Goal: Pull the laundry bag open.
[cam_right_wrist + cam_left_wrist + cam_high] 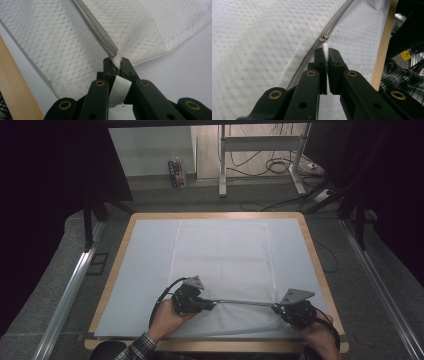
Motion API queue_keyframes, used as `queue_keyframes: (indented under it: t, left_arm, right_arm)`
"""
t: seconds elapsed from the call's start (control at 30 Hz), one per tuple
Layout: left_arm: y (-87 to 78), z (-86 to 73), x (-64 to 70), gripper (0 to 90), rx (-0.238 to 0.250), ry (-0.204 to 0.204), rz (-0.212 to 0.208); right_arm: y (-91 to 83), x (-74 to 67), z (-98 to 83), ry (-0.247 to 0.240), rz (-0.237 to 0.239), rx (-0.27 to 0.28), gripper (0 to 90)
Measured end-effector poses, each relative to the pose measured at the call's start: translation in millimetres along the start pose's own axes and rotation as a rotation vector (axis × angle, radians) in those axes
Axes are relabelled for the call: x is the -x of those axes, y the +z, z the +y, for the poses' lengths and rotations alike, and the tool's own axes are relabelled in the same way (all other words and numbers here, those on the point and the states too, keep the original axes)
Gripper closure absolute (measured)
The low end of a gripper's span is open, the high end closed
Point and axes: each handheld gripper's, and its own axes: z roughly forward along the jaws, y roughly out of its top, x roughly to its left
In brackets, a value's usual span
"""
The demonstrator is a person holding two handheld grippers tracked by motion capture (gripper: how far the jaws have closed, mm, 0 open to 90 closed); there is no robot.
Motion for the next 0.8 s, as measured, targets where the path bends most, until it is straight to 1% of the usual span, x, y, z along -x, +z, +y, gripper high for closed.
queue_keyframes:
  t: [0.13,0.37,0.8]
  left_arm:
    - [-5.5,-3.1,-2.2,87.5,0.006,-0.012,0.003]
    - [-10.0,-9.0,-3.5,87.5,-0.001,-0.018,0.017]
    - [-22.1,-20.0,-8.1,87.5,0.008,-0.048,0.032]
  right_arm:
    - [0.0,-0.1,0.0,0.000,0.000,0.000,84.7]
    - [-0.1,-0.1,0.4,-0.008,-0.005,-0.001,84.7]
    - [-0.1,0.0,0.2,0.001,-0.003,0.003,84.7]
